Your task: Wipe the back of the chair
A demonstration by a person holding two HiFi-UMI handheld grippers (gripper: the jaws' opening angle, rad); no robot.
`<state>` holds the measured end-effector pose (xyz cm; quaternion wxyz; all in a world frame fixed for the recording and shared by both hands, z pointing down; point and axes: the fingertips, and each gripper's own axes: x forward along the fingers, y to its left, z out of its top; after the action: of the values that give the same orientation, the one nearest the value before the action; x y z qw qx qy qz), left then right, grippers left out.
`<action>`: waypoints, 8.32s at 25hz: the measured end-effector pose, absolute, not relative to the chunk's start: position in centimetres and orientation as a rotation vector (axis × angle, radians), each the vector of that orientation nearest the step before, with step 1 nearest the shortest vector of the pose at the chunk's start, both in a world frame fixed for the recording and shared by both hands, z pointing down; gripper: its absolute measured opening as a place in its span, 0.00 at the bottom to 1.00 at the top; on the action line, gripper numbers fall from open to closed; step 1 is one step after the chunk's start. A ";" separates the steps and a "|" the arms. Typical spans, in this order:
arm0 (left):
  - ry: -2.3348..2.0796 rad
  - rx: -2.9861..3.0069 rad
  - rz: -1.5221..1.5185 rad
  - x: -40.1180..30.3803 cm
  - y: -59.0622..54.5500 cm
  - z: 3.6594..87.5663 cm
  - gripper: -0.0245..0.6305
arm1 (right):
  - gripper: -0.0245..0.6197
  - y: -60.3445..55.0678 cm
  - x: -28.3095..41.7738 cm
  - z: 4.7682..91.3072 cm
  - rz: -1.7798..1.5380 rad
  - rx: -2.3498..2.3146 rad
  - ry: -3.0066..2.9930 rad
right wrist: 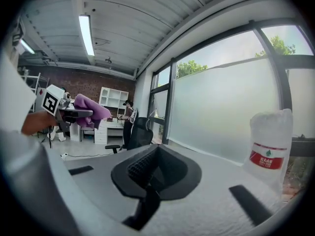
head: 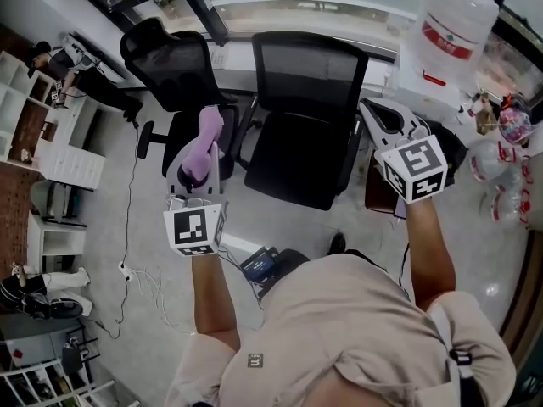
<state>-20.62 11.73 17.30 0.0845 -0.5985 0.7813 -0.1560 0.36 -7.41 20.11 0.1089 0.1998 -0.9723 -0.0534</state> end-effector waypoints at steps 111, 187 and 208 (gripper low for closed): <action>2.676 -1.956 -0.642 -51.6 -36.4 57.7 0.15 | 0.03 -28.1 -4.0 54.7 0.379 0.924 -2.219; 2.067 -2.648 -0.564 -17.6 -41.9 62.5 0.15 | 0.03 -24.5 7.9 55.8 0.471 1.128 -2.113; 1.992 -2.688 -0.576 -16.6 -41.0 63.3 0.15 | 0.03 -24.5 7.5 55.9 0.453 1.101 -2.111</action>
<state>-16.57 -41.01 63.29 -0.1264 -0.7854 0.5821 -0.1684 7.51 -24.49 55.94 0.3513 0.4254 -0.8155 0.1749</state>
